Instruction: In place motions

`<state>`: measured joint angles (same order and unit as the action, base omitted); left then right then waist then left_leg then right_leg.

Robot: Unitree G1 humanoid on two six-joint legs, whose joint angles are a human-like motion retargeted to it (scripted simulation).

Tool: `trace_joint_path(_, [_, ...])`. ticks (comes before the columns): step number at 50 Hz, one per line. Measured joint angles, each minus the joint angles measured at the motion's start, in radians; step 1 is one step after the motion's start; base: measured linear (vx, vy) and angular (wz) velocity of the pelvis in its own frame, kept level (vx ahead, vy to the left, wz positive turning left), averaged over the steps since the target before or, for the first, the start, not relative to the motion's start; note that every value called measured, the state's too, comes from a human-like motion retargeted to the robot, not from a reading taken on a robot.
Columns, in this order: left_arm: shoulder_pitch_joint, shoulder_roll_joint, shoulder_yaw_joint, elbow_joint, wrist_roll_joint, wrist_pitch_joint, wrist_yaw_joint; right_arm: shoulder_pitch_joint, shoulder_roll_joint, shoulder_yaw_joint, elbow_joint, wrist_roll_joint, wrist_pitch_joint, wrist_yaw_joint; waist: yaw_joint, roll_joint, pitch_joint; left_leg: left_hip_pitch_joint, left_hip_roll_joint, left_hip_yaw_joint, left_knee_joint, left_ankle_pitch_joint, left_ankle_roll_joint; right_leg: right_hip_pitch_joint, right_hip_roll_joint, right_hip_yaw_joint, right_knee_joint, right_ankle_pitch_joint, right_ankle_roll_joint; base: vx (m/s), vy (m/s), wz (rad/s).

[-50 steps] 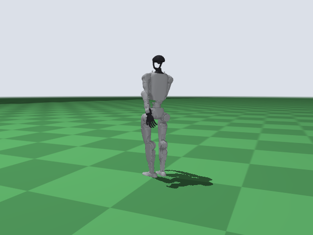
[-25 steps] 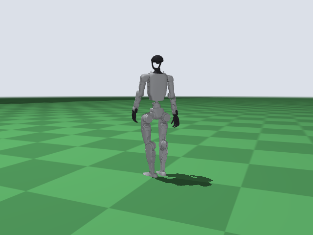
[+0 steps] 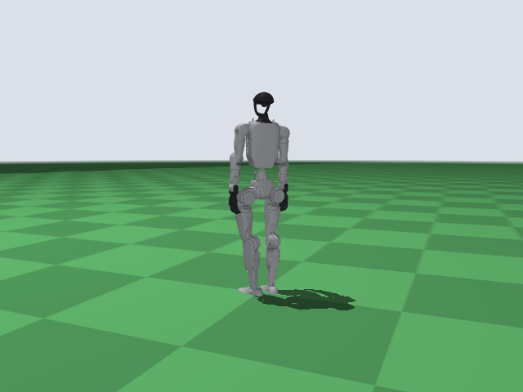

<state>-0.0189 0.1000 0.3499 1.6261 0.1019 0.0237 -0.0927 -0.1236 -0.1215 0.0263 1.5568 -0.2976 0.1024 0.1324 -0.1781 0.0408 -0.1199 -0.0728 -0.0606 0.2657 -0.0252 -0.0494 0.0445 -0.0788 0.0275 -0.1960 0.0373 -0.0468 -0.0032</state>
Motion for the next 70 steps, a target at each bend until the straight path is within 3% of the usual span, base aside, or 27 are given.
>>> trace_joint_path(9, [0.384, 0.005, 0.097, 0.074, 0.022, 0.026, -0.017, -0.232, 0.117, 0.090, -0.256, 0.052, -0.059, 0.114, -0.007, 0.006, 0.000, 0.008, 0.000, -0.010, -0.002, 0.000, -0.002, 0.007, 0.003, 0.005, 0.004, -0.009, 0.013, 0.00, 0.00, 0.00])
trace_joint_path(15, [0.457, 0.001, 0.151, 0.074, 0.029, 0.049, -0.013, -0.291, 0.135, 0.117, -0.314, 0.068, -0.087, 0.137, -0.005, -0.005, -0.004, 0.012, -0.005, -0.017, -0.002, 0.002, -0.003, 0.013, -0.001, 0.001, 0.005, -0.011, 0.016, 0.00, 0.00, 0.00])
trace_joint_path(20, [0.366, -0.006, 0.177, 0.074, -0.037, 0.039, 0.001, -0.259, 0.126, 0.121, -0.276, 0.039, -0.097, 0.131, -0.015, -0.013, -0.013, 0.012, -0.006, -0.019, -0.002, 0.002, -0.003, 0.012, -0.002, -0.001, 0.005, -0.011, 0.016, 0.00, 0.00, 0.00])
trace_joint_path(27, [0.093, 0.011, 0.102, 0.037, -0.092, 0.032, 0.023, -0.118, 0.084, 0.050, -0.125, 0.036, -0.073, 0.099, -0.024, -0.017, -0.022, 0.005, 0.001, -0.012, 0.002, -0.002, -0.001, 0.005, 0.004, 0.001, 0.006, -0.010, 0.014, 0.00, 0.00, 0.00])
trace_joint_path(37, [-0.333, -0.001, -0.039, -0.213, -0.190, 0.000, -0.021, 0.198, -0.079, -0.079, 0.038, -0.076, -0.035, 0.015, -0.035, -0.010, -0.024, -0.018, 0.016, -0.001, 0.005, 0.004, 0.000, -0.012, 0.008, -0.011, 0.002, 0.001, 0.006, -0.02, -0.01, -0.05])
trace_joint_path(46, [-0.425, 0.013, -0.077, -0.389, -0.203, -0.051, -0.005, 0.298, -0.165, -0.189, 0.138, -0.005, -0.004, -0.080, -0.056, 0.011, -0.006, -0.014, 0.033, 0.042, 0.002, -0.002, -0.003, -0.030, 0.015, 0.002, 0.007, 0.015, -0.003, -0.08, 0.01, -0.25])
trace_joint_path(50, [-0.383, 0.015, -0.074, -0.357, -0.153, -0.059, -0.012, 0.281, -0.153, -0.192, 0.143, 0.046, 0.001, -0.096, -0.050, 0.015, -0.002, -0.012, 0.033, 0.043, 0.002, -0.003, -0.003, -0.028, 0.014, 0.001, 0.008, 0.015, -0.003, 0.00, 0.00, 0.00])
trace_joint_path(57, [-0.229, -0.002, -0.019, -0.104, -0.086, -0.027, -0.021, 0.169, -0.071, -0.107, 0.082, 0.057, -0.021, -0.039, -0.028, 0.014, -0.003, -0.015, 0.019, 0.007, 0.005, 0.002, -0.001, -0.016, 0.004, -0.018, 0.007, 0.004, 0.001, 0.01, 0.03, 0.25])
trace_joint_path(70, [0.401, -0.020, 0.131, 0.074, -0.043, 0.046, -0.060, -0.186, 0.104, 0.137, -0.265, 0.086, -0.086, 0.184, -0.008, 0.014, 0.023, 0.026, 0.013, 0.022, -0.007, -0.005, -0.006, -0.001, 0.012, 0.025, 0.009, -0.001, 0.004, 0.00, 0.01, -0.01])
